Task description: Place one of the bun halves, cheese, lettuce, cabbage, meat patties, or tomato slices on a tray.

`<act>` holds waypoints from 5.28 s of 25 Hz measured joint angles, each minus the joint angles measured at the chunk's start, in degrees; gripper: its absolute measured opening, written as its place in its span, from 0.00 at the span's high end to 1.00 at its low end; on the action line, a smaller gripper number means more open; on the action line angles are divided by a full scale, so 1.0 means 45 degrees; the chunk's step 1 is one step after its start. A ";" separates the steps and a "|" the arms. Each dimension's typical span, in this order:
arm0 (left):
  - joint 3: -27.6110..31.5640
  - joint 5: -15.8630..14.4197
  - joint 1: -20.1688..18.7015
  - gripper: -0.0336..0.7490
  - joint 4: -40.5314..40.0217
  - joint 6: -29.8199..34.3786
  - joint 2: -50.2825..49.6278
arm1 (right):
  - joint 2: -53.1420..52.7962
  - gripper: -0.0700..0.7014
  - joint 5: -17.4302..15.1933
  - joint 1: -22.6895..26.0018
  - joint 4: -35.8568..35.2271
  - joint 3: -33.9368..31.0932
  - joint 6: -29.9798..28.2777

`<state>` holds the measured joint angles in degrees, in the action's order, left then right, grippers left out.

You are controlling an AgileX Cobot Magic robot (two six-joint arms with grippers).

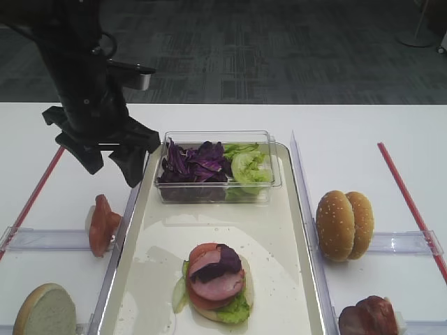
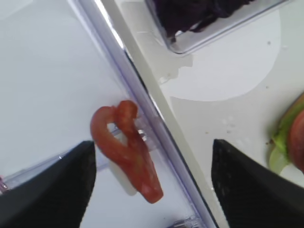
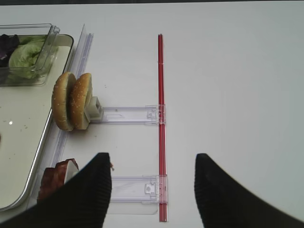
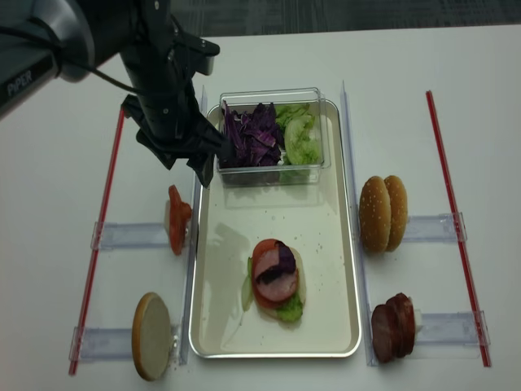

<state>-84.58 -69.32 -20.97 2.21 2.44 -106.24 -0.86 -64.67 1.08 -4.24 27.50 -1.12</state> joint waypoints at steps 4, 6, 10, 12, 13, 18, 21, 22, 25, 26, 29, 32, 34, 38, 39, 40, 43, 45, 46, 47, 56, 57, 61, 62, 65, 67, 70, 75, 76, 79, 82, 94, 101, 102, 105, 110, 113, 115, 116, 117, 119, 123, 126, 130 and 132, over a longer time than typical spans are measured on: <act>0.0000 0.0000 0.0773 0.35 -0.0022 -0.0076 0.0000 | 0.0000 0.36 0.0000 0.0000 0.0000 0.0000 0.0000; 0.0000 0.0000 0.1135 0.35 -0.0047 -0.0076 0.0000 | 0.0000 0.36 0.0000 0.0000 0.0000 0.0000 0.0000; 0.0000 0.0000 0.1885 0.35 -0.0129 -0.0076 0.0000 | 0.0000 0.36 0.0000 0.0000 0.0000 0.0000 0.0000; 0.0000 0.0000 0.2302 0.35 -0.0161 -0.0102 0.0000 | 0.0000 0.36 0.0000 0.0000 0.0000 0.0000 0.0000; 0.0000 0.0000 0.2488 0.35 -0.0210 -0.0102 0.0000 | 0.0000 0.36 0.0000 0.0000 0.0000 0.0000 0.0000; 0.0000 -0.0058 0.3524 0.35 -0.0491 0.0001 0.0000 | 0.0000 0.36 0.0000 0.0000 0.0000 0.0000 0.0000; 0.0000 -0.0058 0.4068 0.35 -0.0491 -0.0001 0.0000 | 0.0000 0.36 0.0000 0.0000 0.0000 0.0000 0.0000; 0.0000 -0.0058 0.4236 0.35 -0.0491 -0.0001 0.0000 | 0.0000 0.36 0.0000 0.0000 0.0000 0.0000 0.0000; 0.0000 -0.0058 0.4632 0.35 -0.0491 -0.0001 0.0000 | 0.0000 0.36 0.0000 0.0000 0.0000 0.0000 0.0000; 0.0000 -0.0058 0.4725 0.35 -0.0491 0.0008 0.0000 | 0.0000 0.36 0.0000 0.0000 0.0000 0.0000 0.0000; 0.0000 -0.0058 0.4806 0.35 -0.0491 0.0215 0.0000 | 0.0000 0.36 0.0000 0.0000 0.0000 0.0000 0.0000; 0.0000 -0.0085 0.4806 0.35 -0.0491 0.0273 0.0000 | 0.0000 0.36 0.0000 0.0000 0.0000 0.0000 0.0000; 0.0000 -0.0085 0.4806 0.35 -0.0491 0.0294 0.0000 | 0.0000 0.36 0.0000 0.0000 0.0000 0.0000 0.0000; 0.0000 -0.0109 0.4806 0.35 -0.0491 0.0413 0.0334 | 0.0000 0.36 0.0000 0.0000 0.0000 0.0000 0.0000; 0.0000 -0.0109 0.4806 0.35 -0.0491 0.0454 0.0531 | 0.0000 0.36 0.0000 0.0000 0.0000 0.0000 0.0000; 0.0000 -0.0109 0.4806 0.35 -0.0491 0.0469 0.0734 | 0.0000 0.36 0.0000 0.0000 0.0000 0.0000 0.0000; 0.0000 -0.0132 0.4925 0.35 -0.0491 0.0498 0.1285 | 0.0000 0.36 0.0000 0.0000 0.0000 0.0000 0.0000; 0.0000 -0.0154 0.5048 0.35 -0.0491 0.0498 0.1675 | 0.0000 0.36 0.0000 0.0000 0.0000 0.0000 0.0000; 0.0092 -0.0154 0.5099 0.35 -0.0491 0.0498 0.1917 | 0.0000 0.36 0.0000 0.0000 0.0000 0.0000 0.0000; 0.0224 -0.0154 0.5131 0.35 -0.0491 0.0523 0.2173 | 0.0000 0.36 0.0000 0.0000 0.0000 0.0000 0.0000; 0.1769 -0.0128 0.5184 0.35 -0.0491 0.0523 0.4305 | 0.0000 0.36 0.0000 0.0000 0.0000 0.0000 -0.0024; 0.2010 -0.0102 0.5184 0.35 -0.0491 0.0523 0.4565 | 0.0000 0.36 0.0000 0.0000 0.0000 0.0000 -0.0024; 0.2966 0.0161 0.5184 0.35 -0.0420 0.0523 0.5552 | 0.0000 0.36 0.0000 0.0000 0.0000 0.0000 -0.0024; 0.3183 0.0217 0.5184 0.35 -0.0420 0.0523 0.5798 | 0.0000 0.36 0.0000 0.0000 0.0000 0.0000 -0.0024; 0.3917 0.0440 0.5184 0.35 -0.0420 0.0523 0.6498 | 0.0000 0.36 0.0000 0.0000 0.0000 0.0000 -0.0024; 0.4340 0.0543 0.5184 0.35 -0.0420 0.0523 0.6939 | 0.0000 0.36 0.0000 0.0000 0.0000 0.0000 -0.0024; 0.4839 0.0623 0.5184 0.35 -0.0392 0.0523 0.7639 | 0.0000 0.36 0.0000 0.0000 0.0000 0.0000 -0.0024; 0.5762 0.0623 0.5184 0.35 -0.0275 0.0500 0.8868 | 0.0000 0.36 0.0000 0.0000 0.0000 0.0000 -0.0024; 0.6005 0.0648 0.5184 0.35 -0.0266 0.0500 0.9129 | 0.0000 0.36 0.0000 0.0000 0.0000 0.0000 -0.0024; 0.6699 0.0648 0.5184 0.35 -0.0234 0.0500 0.9837 | 0.0000 0.36 0.0000 0.0000 0.0000 0.0000 -0.0024; 0.7459 0.0648 0.5184 0.35 -0.0205 0.0500 1.0589 | 0.0000 0.36 0.0000 0.0000 0.0000 0.0000 -0.0024; 0.9706 0.0808 0.5193 0.35 -0.0176 0.0500 1.3806 | 0.0000 0.36 0.0000 0.0000 0.0000 0.0000 -0.0024; 1.1055 0.0864 0.5193 0.35 -0.0156 0.0500 1.5495 | 0.0000 0.36 0.0000 0.0000 0.0000 0.0000 -0.0024; 1.1198 0.0872 0.5193 0.35 -0.0156 0.0500 1.5716 | 0.0000 0.36 0.0000 0.0000 0.0000 0.0000 -0.0024; 1.1582 0.0895 0.5193 0.35 -0.0147 0.0500 1.6281 | 0.0000 0.36 0.0000 0.0000 0.0000 0.0000 -0.0024; 1.2178 0.0895 0.5193 0.35 -0.0126 0.0477 1.7005 | 0.0000 0.36 0.0000 0.0000 0.0000 0.0000 -0.0024; 1.2362 0.0834 0.5193 0.35 -0.0126 0.0477 1.7414 | 0.0000 0.36 0.0000 0.0000 0.0000 0.0000 -0.0024; 1.2468 0.0744 0.5193 0.35 -0.0126 0.0477 1.7713 | 0.0000 0.36 0.0000 0.0000 0.0000 0.0000 -0.0024; 1.2519 0.0686 0.5193 0.35 -0.0126 0.0477 1.7804 | 0.0000 0.36 0.0000 0.0000 0.0000 0.0000 -0.0024; 1.2543 0.0655 0.5193 0.35 -0.0126 0.0477 1.7928 | 0.0000 0.36 0.0000 0.0000 0.0000 0.0000 -0.0024; 1.2543 0.0629 0.5193 0.35 -0.0126 0.0477 1.8227 | 0.0000 0.36 0.0000 0.0000 0.0000 0.0000 -0.0024; 1.2543 0.0609 0.5193 0.35 -0.0126 0.0454 1.9061 | 0.0000 0.36 0.0000 0.0000 0.0000 0.0000 -0.0024; 1.2543 0.0581 0.5193 0.35 -0.0126 0.0431 1.9867 | 0.0000 0.36 0.0000 0.0000 0.0000 0.0000 -0.0024; 1.2543 0.0557 0.5193 0.35 -0.0126 0.0435 2.0857 | 0.0000 0.36 0.0000 0.0000 0.0000 0.0000 -0.0024; 1.2543 0.0500 0.5193 0.35 -0.0126 0.0435 2.1311 | 0.0000 0.36 0.0000 0.0000 0.0000 0.0000 -0.0024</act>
<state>-28.13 -67.07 2.40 1.64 4.40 -10.34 -0.86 -64.67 1.08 -4.24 27.50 -1.23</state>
